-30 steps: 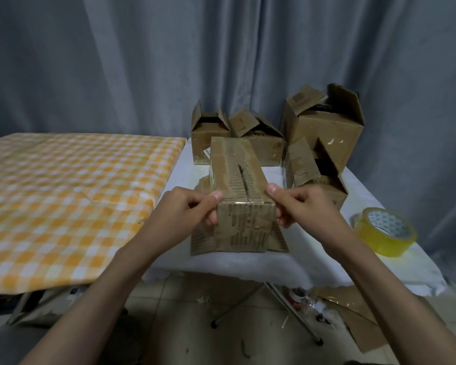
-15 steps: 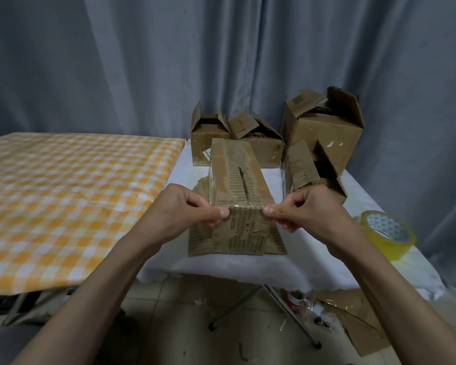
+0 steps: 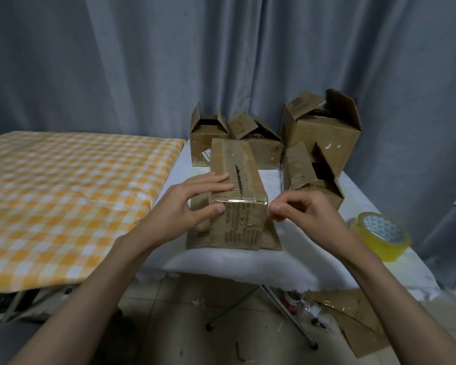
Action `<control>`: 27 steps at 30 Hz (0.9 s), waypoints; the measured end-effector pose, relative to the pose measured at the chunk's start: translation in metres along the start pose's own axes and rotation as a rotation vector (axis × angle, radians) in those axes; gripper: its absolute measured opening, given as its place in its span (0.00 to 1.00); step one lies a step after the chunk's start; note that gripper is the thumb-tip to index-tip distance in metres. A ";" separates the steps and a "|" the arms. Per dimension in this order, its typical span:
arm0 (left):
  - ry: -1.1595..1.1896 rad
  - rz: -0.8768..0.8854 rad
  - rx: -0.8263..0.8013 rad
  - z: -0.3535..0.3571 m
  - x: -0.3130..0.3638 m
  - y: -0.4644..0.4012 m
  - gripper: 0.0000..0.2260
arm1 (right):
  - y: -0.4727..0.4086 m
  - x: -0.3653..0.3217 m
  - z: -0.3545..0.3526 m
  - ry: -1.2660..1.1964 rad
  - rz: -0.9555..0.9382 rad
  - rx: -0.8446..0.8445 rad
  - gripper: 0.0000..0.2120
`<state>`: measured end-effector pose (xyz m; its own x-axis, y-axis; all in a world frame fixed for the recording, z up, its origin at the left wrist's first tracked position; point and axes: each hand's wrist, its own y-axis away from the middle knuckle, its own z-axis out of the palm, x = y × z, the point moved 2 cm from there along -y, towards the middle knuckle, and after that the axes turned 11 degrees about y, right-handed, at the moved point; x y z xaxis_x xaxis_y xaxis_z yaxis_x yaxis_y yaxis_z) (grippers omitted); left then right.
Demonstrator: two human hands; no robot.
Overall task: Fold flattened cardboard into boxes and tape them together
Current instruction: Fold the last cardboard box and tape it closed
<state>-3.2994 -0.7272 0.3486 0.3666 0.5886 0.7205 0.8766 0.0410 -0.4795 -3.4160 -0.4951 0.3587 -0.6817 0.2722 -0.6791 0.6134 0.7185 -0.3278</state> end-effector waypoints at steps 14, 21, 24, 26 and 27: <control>-0.030 0.063 0.068 0.013 -0.011 0.001 0.24 | -0.011 0.011 0.019 -0.117 -0.046 0.053 0.16; 0.047 0.061 0.086 0.009 -0.015 -0.008 0.23 | -0.016 0.010 0.032 0.053 -0.034 0.161 0.17; 0.004 0.130 0.186 0.015 -0.015 -0.007 0.18 | -0.017 0.006 0.032 0.154 -0.112 0.201 0.15; -0.073 0.176 0.190 0.016 -0.011 -0.012 0.19 | -0.017 0.007 0.028 0.138 -0.119 0.165 0.14; -0.113 0.193 0.157 0.019 -0.008 -0.015 0.22 | -0.017 0.007 0.027 0.131 -0.124 0.147 0.13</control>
<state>-3.3217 -0.7170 0.3405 0.4775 0.6834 0.5523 0.7317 0.0388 -0.6806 -3.4202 -0.5230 0.3422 -0.7954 0.2756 -0.5399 0.5671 0.6529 -0.5021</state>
